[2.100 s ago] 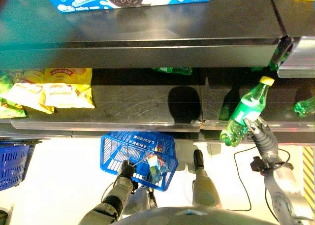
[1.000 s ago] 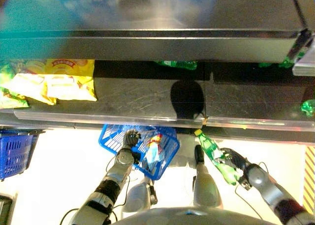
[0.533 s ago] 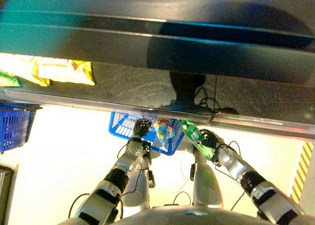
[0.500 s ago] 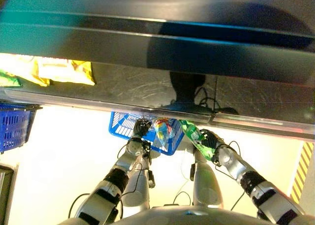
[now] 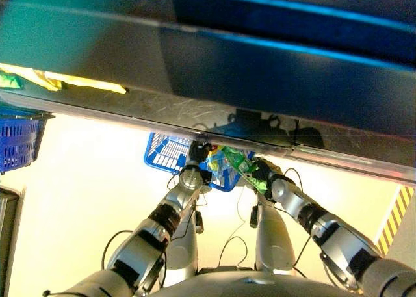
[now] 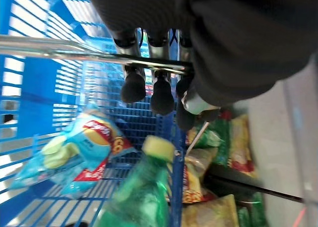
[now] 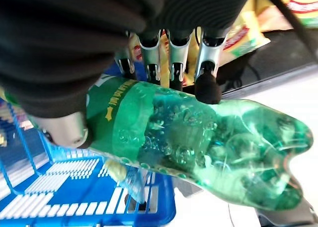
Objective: Pick up the snacks into the basket
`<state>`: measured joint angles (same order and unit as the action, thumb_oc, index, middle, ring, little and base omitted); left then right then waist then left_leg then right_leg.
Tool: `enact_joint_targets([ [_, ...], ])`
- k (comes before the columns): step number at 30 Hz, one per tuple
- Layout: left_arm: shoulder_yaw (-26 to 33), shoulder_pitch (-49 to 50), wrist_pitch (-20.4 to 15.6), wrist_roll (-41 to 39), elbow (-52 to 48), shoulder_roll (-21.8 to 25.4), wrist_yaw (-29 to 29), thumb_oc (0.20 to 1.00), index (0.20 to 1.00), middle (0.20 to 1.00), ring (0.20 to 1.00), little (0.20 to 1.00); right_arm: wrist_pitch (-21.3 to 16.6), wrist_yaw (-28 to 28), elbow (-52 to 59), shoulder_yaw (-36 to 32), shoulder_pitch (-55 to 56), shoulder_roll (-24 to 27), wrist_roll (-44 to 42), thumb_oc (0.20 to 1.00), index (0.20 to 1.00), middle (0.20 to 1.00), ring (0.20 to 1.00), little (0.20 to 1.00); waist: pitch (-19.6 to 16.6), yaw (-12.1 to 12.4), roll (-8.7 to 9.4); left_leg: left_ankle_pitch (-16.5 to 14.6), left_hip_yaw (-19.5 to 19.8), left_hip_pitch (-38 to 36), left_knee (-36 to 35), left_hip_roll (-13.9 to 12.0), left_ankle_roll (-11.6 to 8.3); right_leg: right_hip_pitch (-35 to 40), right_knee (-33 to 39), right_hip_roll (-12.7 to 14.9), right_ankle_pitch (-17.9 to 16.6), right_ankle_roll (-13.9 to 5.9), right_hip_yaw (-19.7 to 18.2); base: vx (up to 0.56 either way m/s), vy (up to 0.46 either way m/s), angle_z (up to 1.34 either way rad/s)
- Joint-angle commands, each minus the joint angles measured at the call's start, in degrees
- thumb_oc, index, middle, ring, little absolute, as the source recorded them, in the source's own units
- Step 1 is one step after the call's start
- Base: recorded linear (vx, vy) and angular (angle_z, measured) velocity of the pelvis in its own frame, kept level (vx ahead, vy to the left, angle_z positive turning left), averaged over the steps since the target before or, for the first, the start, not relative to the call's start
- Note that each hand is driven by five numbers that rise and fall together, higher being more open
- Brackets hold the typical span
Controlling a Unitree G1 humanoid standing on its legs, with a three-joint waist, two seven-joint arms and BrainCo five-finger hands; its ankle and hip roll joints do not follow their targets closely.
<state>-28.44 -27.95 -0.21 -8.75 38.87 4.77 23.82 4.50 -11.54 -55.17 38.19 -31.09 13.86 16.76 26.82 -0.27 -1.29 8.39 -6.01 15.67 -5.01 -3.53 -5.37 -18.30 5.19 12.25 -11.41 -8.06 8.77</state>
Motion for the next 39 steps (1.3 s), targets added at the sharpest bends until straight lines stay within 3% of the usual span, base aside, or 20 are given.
enact_joint_targets([
  [1, -1.8, -4.1, -3.5, -0.7, -6.5, -1.6, 0.2, 0.200, 0.200, 0.200, 0.200, 0.200, -1.6, -1.2, 1.5, 1.8, -2.3, -2.4, 0.4, 0.200, 0.200, 0.200, 0.200, 0.200, 0.1, 1.7, 0.89, 0.7, 4.0, 2.0, 0.0, 1.0, -1.22, -3.5, -2.6, 1.7, -1.7, -3.19, -0.9, -0.02, 0.005, 0.04],
  [10, 4.5, -4.6, -2.2, 0.9, -8.6, 2.2, 2.9, 0.200, 0.200, 0.200, 0.200, 0.200, -1.9, -2.1, 11.1, -2.9, 6.0, 4.3, 2.2, 0.200, 0.200, 0.200, 0.200, 0.200, 0.9, 0.6, 2.80, 0.4, 4.1, 2.3, 0.0, 0.8, -1.37, -3.7, -2.4, 1.6, -1.6, -3.33, -1.0, 0.00, -0.005, 0.02],
  [15, 5.3, -4.8, -2.5, -0.8, -8.9, 2.2, 3.2, 0.200, 0.200, 0.200, 0.200, 0.200, -1.4, -2.5, 9.3, -3.8, 6.5, 4.1, 2.9, 0.200, 0.200, 0.200, 0.200, 0.200, 1.2, 0.3, 3.06, 0.4, 4.1, 2.4, 0.0, 0.7, -1.37, -4.0, -2.5, 1.5, -1.6, -3.31, -1.1, 0.00, 0.000, 0.00],
  [20, 2.7, -4.4, -3.1, -2.8, -11.8, 1.2, 1.8, 0.200, 0.200, 0.200, 0.200, 0.200, -0.7, -3.6, 2.2, -2.8, 1.7, 0.8, 1.2, 0.200, 0.200, 0.200, 0.200, 0.200, 1.8, 1.2, 2.08, 0.8, 4.4, 3.2, 0.0, 0.9, -1.30, -4.6, -2.5, 1.6, -1.7, -3.32, -1.0, 0.00, 0.000, 0.00],
  [22, -0.8, -3.6, -3.6, -4.4, -14.8, -0.5, 0.5, 0.200, 0.200, 0.200, 0.200, 0.200, 0.0, -4.7, -4.1, -1.5, -5.0, -2.5, -0.5, 0.200, 0.200, 0.200, 0.200, 0.200, 2.3, 2.7, 0.69, 1.1, 4.8, 4.1, 0.0, 1.2, -1.15, -5.2, -2.4, 1.8, -1.9, -3.29, -0.6, 0.00, 0.000, 0.00],
  [28, -6.1, -4.4, -3.6, -6.3, -19.1, -2.3, -0.6, 0.200, 0.200, 0.200, 0.200, 0.200, 1.1, -5.3, -12.5, -0.6, -14.9, -6.1, -2.4, 0.200, 0.200, 0.200, 0.200, 0.200, 3.0, 5.7, -2.08, 1.9, 5.9, 6.6, 0.0, 2.1, -0.95, -6.6, -2.6, 2.4, -2.2, -3.24, 0.6, -0.01, 0.010, 0.09],
  [39, -11.6, -7.8, -3.6, -9.1, -23.5, -4.4, -2.2, 0.200, 0.200, 0.200, 0.200, 0.200, 1.2, -6.0, -16.5, -1.5, -22.5, -6.6, -4.6, 0.200, 0.200, 0.200, 0.200, 0.200, 3.0, 10.0, -4.79, 2.7, 8.7, 11.3, 0.1, 3.8, -0.90, -8.3, -2.8, 4.1, -2.3, -3.86, 4.2, 0.00, 0.004, 0.19],
])
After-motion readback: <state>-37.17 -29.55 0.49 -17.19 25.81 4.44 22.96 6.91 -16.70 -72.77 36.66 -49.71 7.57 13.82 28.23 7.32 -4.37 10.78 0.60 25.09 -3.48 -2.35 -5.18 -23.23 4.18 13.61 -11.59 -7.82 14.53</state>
